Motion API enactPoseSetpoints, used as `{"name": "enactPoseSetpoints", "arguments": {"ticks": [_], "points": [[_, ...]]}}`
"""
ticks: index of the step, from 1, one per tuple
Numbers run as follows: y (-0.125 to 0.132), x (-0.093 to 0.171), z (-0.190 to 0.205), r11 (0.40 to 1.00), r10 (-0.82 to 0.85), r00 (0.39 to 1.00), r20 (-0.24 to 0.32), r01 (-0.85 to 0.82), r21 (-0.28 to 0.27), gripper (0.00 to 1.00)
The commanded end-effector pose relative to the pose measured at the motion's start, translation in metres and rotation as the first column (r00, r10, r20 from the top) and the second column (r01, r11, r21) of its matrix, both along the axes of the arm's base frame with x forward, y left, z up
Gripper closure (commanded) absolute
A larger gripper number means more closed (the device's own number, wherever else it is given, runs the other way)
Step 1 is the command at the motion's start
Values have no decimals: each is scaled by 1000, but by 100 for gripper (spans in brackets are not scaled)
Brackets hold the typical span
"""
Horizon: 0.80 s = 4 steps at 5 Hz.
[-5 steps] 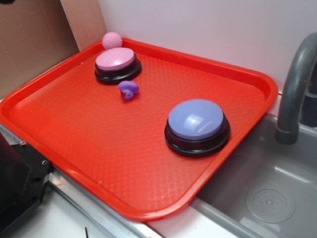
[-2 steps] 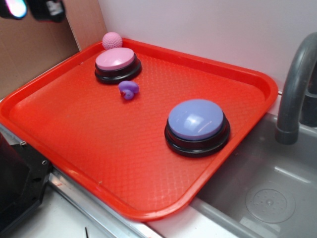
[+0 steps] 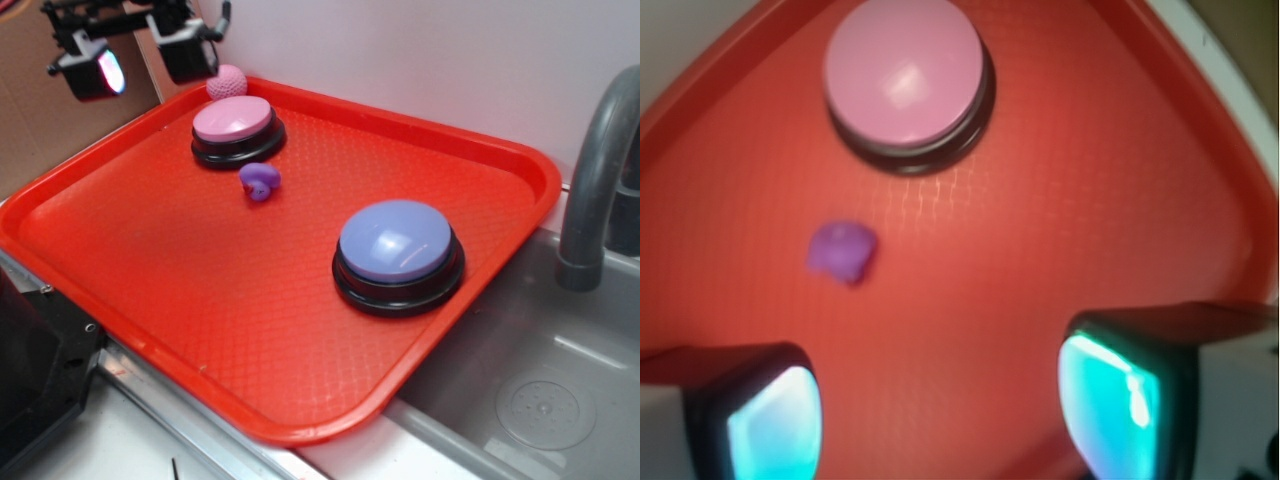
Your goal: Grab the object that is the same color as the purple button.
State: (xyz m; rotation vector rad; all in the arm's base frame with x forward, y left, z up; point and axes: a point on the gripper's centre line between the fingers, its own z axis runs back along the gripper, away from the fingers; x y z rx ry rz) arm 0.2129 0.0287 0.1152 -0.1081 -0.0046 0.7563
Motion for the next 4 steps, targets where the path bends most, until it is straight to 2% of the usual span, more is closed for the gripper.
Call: {"name": "enactPoseSetpoints", "arguments": {"ticks": [1,3,4], "points": [[-37,30,-32,999,-36,998,47,35,28,0],[-33,47,-65,997,-73,997,27,72,28,0],[-28,49,-72,995,-84,996,-3,84,47,0]]}}
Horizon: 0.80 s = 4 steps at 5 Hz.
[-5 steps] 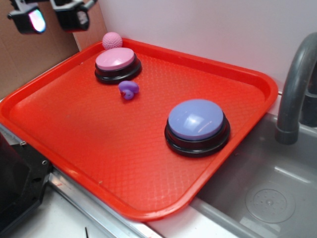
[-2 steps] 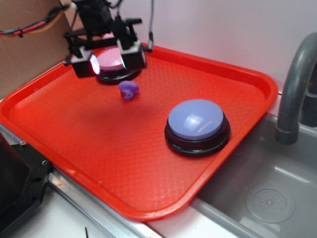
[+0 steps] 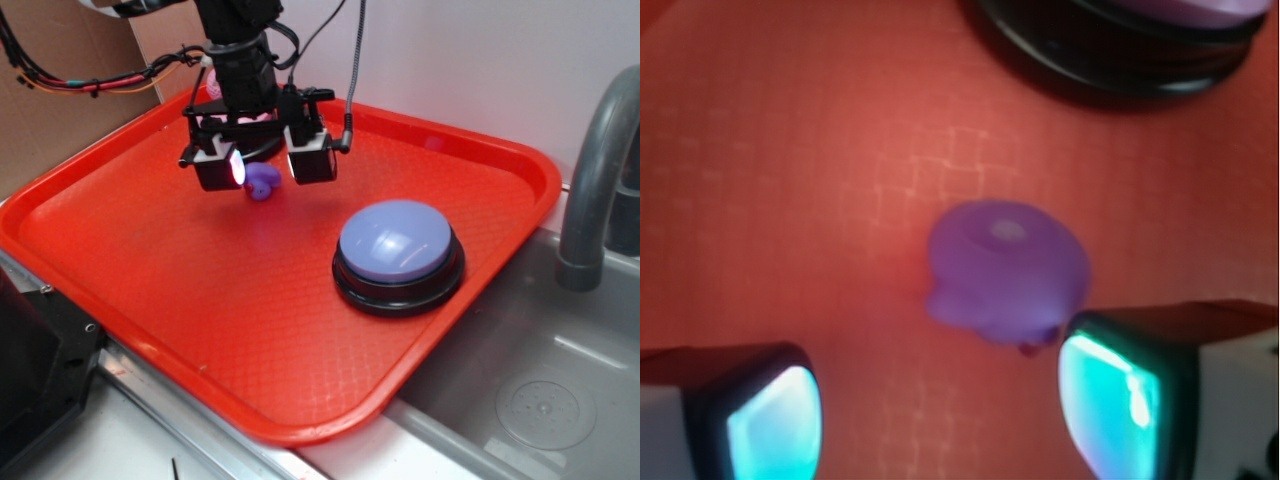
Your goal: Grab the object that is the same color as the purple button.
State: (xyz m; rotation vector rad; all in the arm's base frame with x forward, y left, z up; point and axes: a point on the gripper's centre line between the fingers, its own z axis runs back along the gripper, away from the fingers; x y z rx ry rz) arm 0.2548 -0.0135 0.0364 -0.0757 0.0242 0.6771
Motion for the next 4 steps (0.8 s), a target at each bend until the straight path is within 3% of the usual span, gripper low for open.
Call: {"name": "enactPoseSetpoints", "arguments": {"ticks": [1,3,4], "points": [[19,5,4,1000,-1,1000,23,0,29,0],[30,1,4,998,7,1000,14,-8,62,0],[34,-1,-4,999,5,1000,15,-6,45,100]]}}
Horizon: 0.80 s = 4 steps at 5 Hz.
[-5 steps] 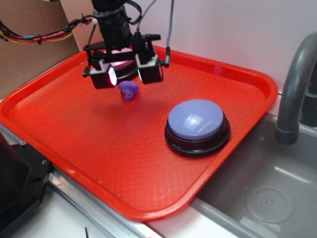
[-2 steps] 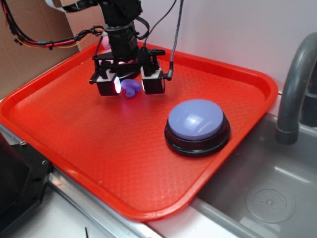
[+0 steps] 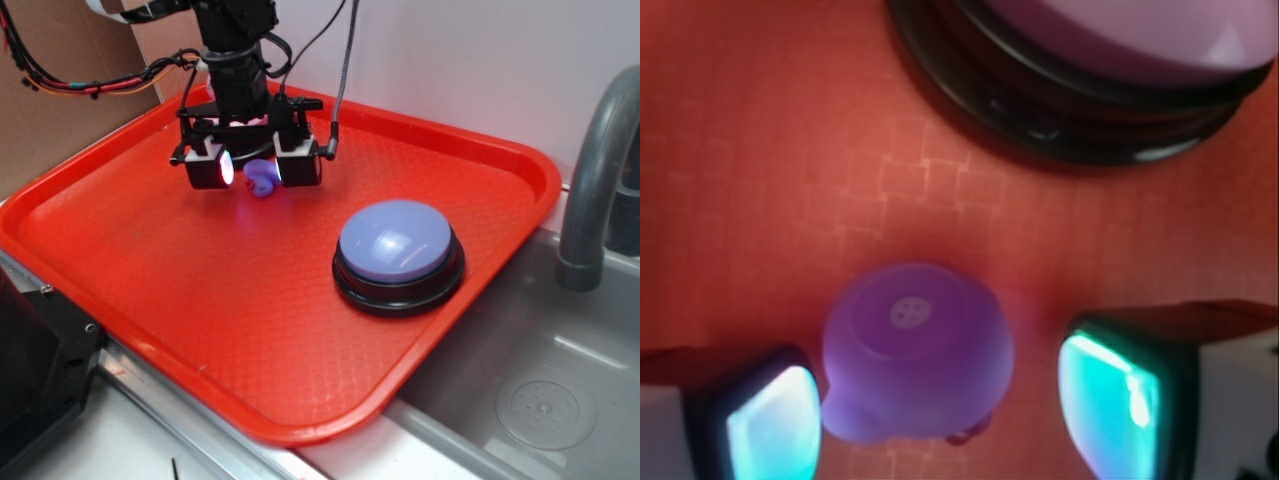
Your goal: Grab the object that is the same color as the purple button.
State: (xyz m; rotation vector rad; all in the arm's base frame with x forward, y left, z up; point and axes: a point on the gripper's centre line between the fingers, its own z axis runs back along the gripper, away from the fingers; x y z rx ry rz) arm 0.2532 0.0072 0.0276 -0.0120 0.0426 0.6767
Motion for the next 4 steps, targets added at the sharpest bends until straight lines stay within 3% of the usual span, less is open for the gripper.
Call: {"name": "enactPoseSetpoints", "arguments": {"ticks": [1,2,3,4], "points": [[10,0,8,1000,-5,997,74,6,-14,100],[8,-11,38,997,-69,993,93,70,-12,100],[12,-52,87,979,-194,973,124,201,-43,100],[12,-90,138,962,-265,960,94,270,-50,100]]}}
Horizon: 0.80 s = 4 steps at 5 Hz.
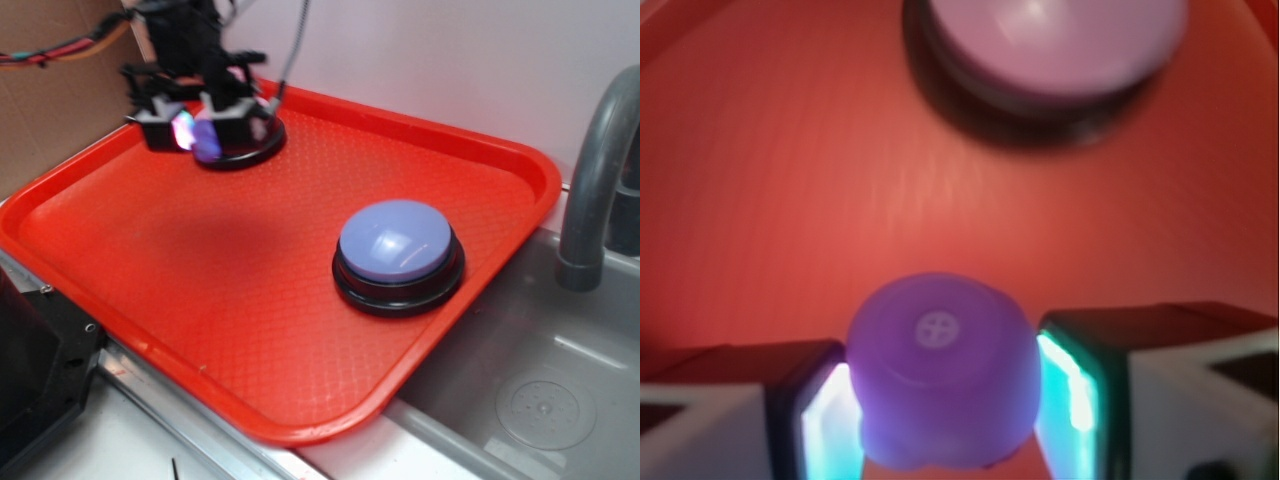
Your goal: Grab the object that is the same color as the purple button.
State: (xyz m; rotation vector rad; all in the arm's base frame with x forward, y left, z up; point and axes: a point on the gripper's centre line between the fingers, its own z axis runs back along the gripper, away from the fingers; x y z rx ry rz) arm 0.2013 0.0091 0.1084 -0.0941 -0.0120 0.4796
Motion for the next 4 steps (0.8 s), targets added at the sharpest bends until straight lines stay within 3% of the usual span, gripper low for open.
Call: {"name": "enactPoseSetpoints", "arguments": {"ticks": [1,2,3,4], "points": [[-8,-46,108,994,-77,997,-5,77,82,100],[-20,-34,130,986,-146,989,-15,147,83,100],[-37,17,100,978,-180,983,-40,183,96,100],[-42,37,84,977,-192,981,-39,195,85,100]]}}
